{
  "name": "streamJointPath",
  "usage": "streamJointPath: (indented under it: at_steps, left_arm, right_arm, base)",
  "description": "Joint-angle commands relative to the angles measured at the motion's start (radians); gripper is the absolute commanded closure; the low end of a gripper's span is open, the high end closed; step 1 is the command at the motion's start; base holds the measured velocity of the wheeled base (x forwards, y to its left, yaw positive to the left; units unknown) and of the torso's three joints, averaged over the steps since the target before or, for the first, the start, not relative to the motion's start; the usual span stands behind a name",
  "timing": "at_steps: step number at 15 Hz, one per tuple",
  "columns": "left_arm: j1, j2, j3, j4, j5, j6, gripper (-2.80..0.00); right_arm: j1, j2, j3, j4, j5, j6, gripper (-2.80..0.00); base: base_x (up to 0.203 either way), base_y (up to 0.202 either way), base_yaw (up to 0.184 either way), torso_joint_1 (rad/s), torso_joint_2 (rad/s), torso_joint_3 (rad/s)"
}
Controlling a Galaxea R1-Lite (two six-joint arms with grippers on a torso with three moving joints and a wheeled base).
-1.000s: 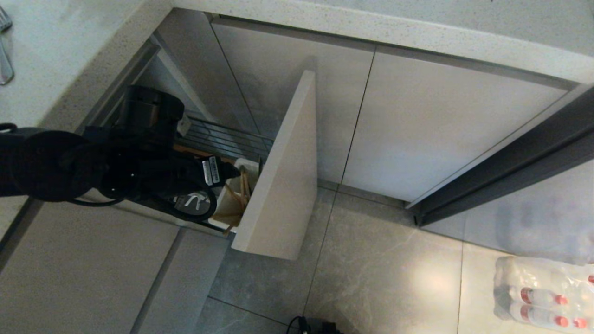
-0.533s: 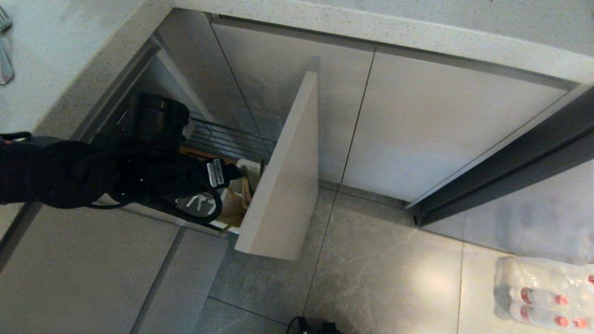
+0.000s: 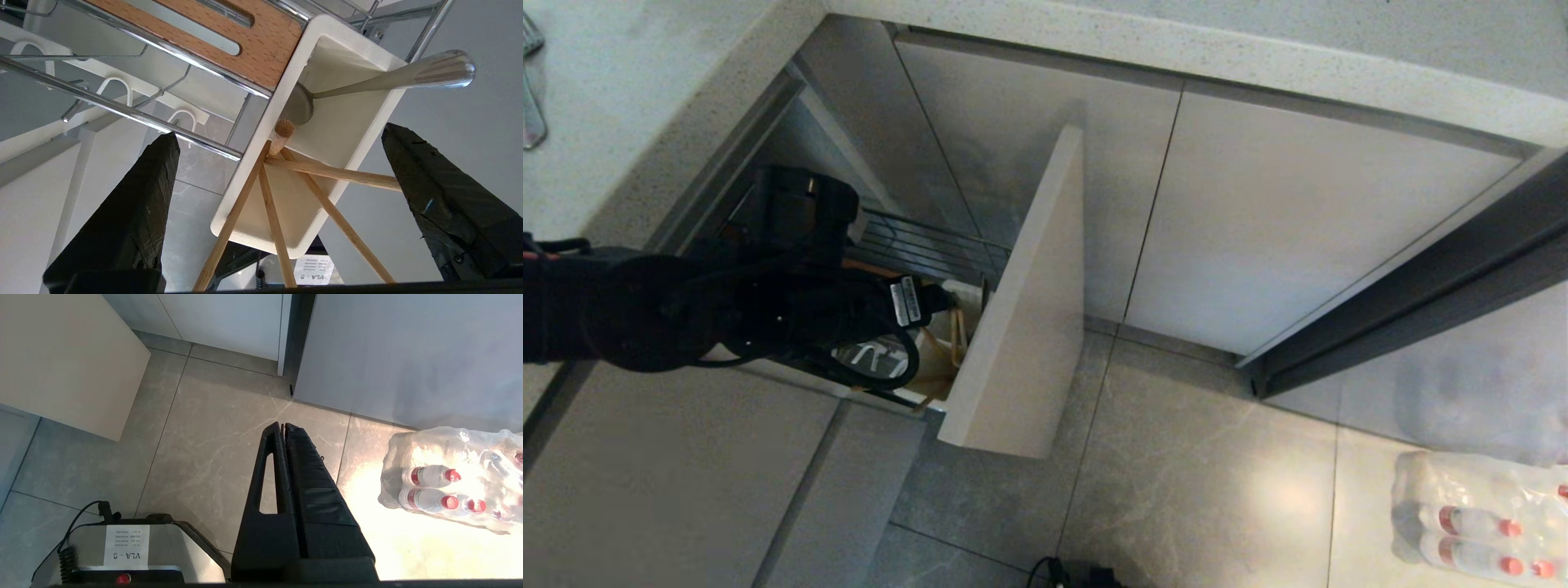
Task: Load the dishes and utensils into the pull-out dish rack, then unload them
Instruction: Take the chopsticks out of the cupboard
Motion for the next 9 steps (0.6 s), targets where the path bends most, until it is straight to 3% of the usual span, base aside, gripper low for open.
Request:
streamJointPath:
  at_steps: [1, 5, 9]
  left_arm:
    - [0.0, -0.001, -0.001, -0.001, 0.004, -0.003, -2.8]
    - [0.0, 0.0, -0.005, -0.009, 0.077, -0.002, -2.8]
    - [0.0, 0.006, -0.002, -0.023, 0.085, -0.005, -2.8]
  right_arm:
    - [0.0, 0.001, 0.0, 0.0, 0.0, 0.0, 0.0]
    - [0.0, 0.0, 0.0, 0.0, 0.0, 0.0, 0.0]
    - [0.0, 0.001, 0.0, 0.0, 0.0, 0.0, 0.0]
  base:
    - [0.0, 0.0, 0.0, 0.0, 0.0, 0.0]
    - [0.0, 0.0, 0.0, 0.0, 0.0, 0.0]
    - [0.0, 0.0, 0.0, 0.0, 0.0, 0.0]
